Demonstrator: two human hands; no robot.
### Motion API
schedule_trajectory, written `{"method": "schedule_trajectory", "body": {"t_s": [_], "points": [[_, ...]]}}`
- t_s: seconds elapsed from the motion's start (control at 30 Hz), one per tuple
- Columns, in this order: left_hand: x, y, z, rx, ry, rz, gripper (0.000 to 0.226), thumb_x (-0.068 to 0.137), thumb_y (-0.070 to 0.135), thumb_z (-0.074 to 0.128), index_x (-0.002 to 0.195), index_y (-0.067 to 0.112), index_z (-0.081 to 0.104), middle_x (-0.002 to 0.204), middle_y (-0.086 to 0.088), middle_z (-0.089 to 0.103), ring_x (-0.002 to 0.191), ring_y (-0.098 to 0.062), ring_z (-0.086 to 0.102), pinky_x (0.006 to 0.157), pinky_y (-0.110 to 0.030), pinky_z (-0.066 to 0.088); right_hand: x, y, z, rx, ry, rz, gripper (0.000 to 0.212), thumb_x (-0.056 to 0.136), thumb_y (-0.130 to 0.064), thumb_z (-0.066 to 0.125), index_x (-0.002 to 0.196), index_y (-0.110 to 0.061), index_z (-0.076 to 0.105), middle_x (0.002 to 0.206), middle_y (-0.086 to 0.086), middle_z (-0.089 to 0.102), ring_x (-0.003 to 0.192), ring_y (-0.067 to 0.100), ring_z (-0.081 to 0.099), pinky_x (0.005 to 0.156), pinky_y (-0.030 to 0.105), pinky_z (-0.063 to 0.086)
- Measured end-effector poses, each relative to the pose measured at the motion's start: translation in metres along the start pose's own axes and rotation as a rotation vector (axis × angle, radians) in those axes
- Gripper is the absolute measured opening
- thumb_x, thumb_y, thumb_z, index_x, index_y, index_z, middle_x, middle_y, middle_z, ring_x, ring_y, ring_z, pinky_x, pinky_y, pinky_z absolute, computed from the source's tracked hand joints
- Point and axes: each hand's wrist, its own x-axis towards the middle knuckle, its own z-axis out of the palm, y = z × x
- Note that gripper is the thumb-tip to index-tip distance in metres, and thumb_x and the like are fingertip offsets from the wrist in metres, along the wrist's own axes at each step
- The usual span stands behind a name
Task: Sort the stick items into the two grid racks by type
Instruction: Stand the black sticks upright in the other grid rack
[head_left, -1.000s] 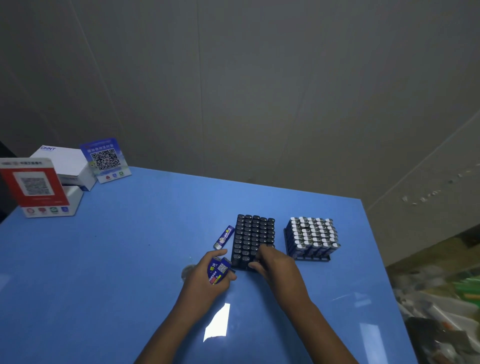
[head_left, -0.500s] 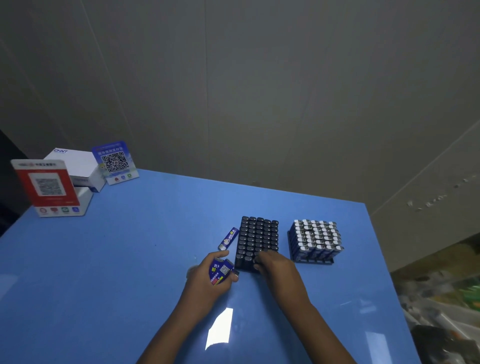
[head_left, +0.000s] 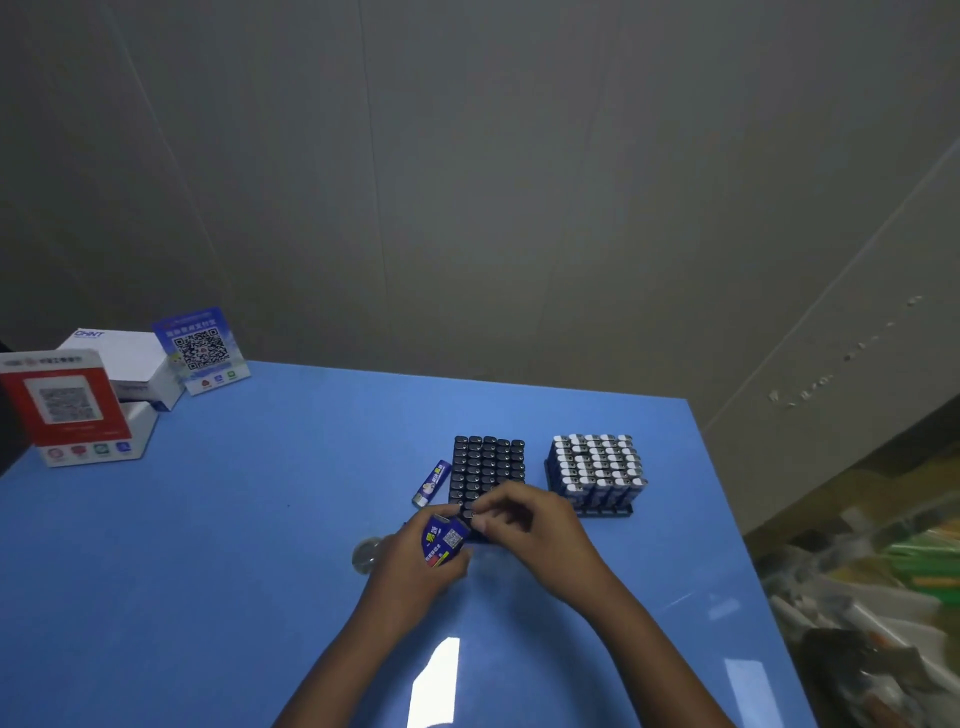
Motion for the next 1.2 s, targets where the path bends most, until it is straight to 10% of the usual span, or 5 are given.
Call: {"method": "schedule_trajectory", "body": {"t_s": [0.4, 0.87, 1.2], "points": [[-0.038, -0.001, -0.004, 0.063, -0.132, 0.030, 0.036, 0.077, 0.021, 0.077, 0.100, 0.042, 0.058, 0.071, 0.016, 0.068, 0.057, 0.003, 0.062, 0.054, -0.017, 0.047, -0.041, -0.016, -0.001, -0.019, -0.191, -0.030, 0.022, 0.085, -0.015, 0.079, 0.104, -0.025, 0.076, 0.089, 0.006, 0.065, 0.077, 0.010, 0.056, 0.071, 0.022, 0.047], [-0.116, -0.007, -0.013, -0.026, -0.151, 0.031, 0.035, 0.083, 0.019, 0.076, 0.111, 0.033, 0.061, 0.072, -0.003, 0.071, 0.049, -0.007, 0.055, 0.048, -0.024, 0.049, -0.138, -0.017, -0.032, 0.227, 0.182, 0.141, 0.015, 0.084, -0.010, 0.079, 0.081, -0.010, 0.064, 0.092, 0.011, 0.076, 0.085, 0.015, 0.069, 0.081, 0.030, 0.051], [-0.134, 0.019, 0.030, -0.031, -0.135, 0.040, 0.035, 0.085, 0.021, 0.074, 0.113, 0.035, 0.059, 0.078, -0.006, 0.071, 0.052, -0.007, 0.055, 0.050, -0.023, 0.049, -0.164, -0.017, -0.079, 0.117, 0.148, -0.036, 0.067, 0.088, 0.004, 0.067, 0.137, -0.038, 0.050, 0.105, 0.010, 0.058, 0.076, 0.022, 0.066, 0.078, 0.033, 0.059]]}}
